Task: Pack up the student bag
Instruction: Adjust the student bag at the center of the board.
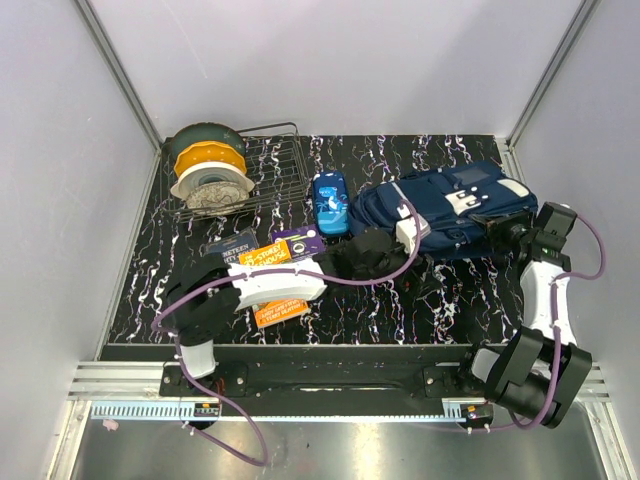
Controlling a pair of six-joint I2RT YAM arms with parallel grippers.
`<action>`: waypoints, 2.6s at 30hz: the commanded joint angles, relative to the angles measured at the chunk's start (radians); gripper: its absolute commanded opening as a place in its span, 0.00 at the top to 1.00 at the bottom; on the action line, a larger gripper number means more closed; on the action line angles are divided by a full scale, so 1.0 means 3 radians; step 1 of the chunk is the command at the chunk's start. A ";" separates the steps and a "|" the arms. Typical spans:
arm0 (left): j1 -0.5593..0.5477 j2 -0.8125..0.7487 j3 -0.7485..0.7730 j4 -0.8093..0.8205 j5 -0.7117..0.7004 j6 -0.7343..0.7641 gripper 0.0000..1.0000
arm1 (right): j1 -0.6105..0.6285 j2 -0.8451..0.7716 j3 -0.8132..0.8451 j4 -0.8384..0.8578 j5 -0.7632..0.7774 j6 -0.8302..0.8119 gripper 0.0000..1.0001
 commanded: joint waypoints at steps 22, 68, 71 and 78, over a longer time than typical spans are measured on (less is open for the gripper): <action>-0.0102 0.0726 0.0530 0.0920 -0.1037 -0.0384 0.14 | 0.0042 -0.0900 -0.0569 0.0009 -0.0233 0.1343 1.00; -0.0026 0.0011 -0.0088 0.0450 -0.1173 0.0229 1.00 | -0.0311 0.0034 0.0003 0.0336 -0.0262 0.0357 1.00; 0.0031 -0.0204 -0.0155 0.0108 -0.0927 0.0443 1.00 | -0.0337 0.0545 0.0208 0.0555 -0.0671 0.0203 1.00; 0.0194 -0.0572 -0.0345 -0.0403 -0.0282 0.0536 1.00 | -0.0332 0.1100 0.0373 0.0725 -0.0913 -0.0083 0.81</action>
